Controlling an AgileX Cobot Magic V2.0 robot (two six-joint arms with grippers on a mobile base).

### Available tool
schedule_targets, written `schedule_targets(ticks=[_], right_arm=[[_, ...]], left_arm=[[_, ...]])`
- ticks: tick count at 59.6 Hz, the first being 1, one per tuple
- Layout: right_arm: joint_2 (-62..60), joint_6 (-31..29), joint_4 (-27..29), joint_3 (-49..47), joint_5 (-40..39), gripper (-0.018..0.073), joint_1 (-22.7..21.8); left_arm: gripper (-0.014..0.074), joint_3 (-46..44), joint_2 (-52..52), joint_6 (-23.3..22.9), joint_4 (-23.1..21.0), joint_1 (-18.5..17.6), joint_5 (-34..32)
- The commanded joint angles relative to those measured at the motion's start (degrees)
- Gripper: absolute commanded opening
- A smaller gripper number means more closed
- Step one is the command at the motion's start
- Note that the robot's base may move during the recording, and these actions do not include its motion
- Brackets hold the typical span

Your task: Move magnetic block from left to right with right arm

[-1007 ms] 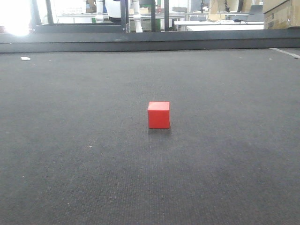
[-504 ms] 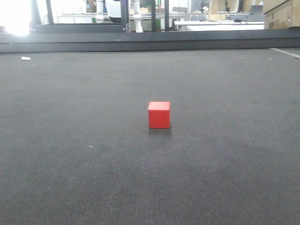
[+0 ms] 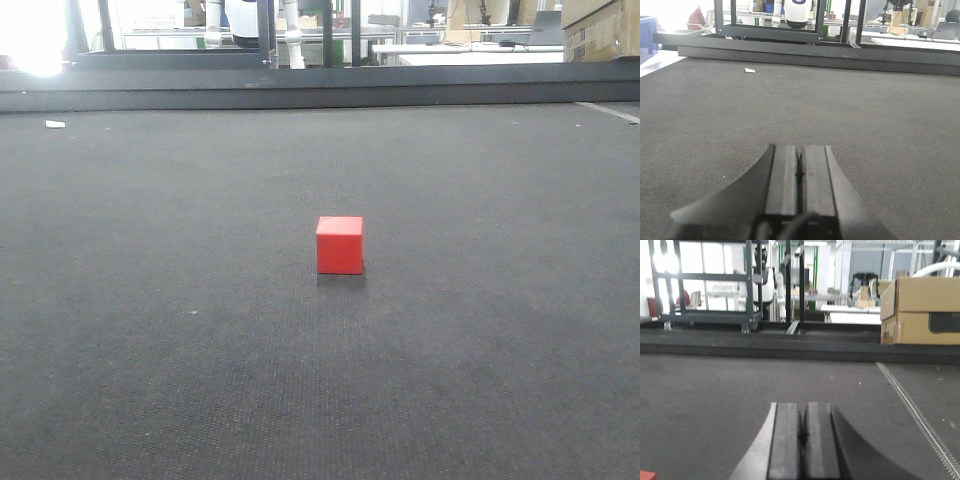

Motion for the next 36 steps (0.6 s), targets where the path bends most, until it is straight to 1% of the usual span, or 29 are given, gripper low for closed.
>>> schedule_targets(ticks=[1,6,10,12,18,26,32,36], right_arm=[[5.9,0.0,-0.5,-5.0,-2.8,0.0298,0.0],[10.0,0.0,-0.2,-7.7,-0.9,0.048,1.3],[13.4,0.0,-0.2,-10.5,2.9,0.0595,2.5],[15.4,0.0,-0.2,-12.2,5.1,0.0631,3.1],[19.9,0.0,-0.2,-15.5,8.5,0.0623,5.2],[27.5,0.7,0.2,-20.5,11.7,0.0622,9.5],[34.3,3.2,0.2,-25.1,14.9,0.0622,14.3],[39.0,6.3,0.2,-29.2,17.8,0.0622,17.7]], left_arm=[[-0.0116,0.6,-0.8,-0.2,0.0,0.0,-5.2],[-0.0116,0.6,-0.8,-0.2,0.0,0.0,-5.2],[-0.0116,0.6,-0.8,-0.2,0.0,0.0,-5.2],[-0.0116,0.6,-0.8,-0.2,0.0,0.0,-5.2],[-0.0116,0.6,-0.8,-0.2,0.0,0.0,-5.2],[-0.0116,0.6,-0.8,-0.2,0.0,0.0,-5.2],[-0.0116,0.6,-0.8,-0.2,0.0,0.0,-5.2],[-0.0116,0.6,-0.8,-0.2,0.0,0.0,-5.2]])
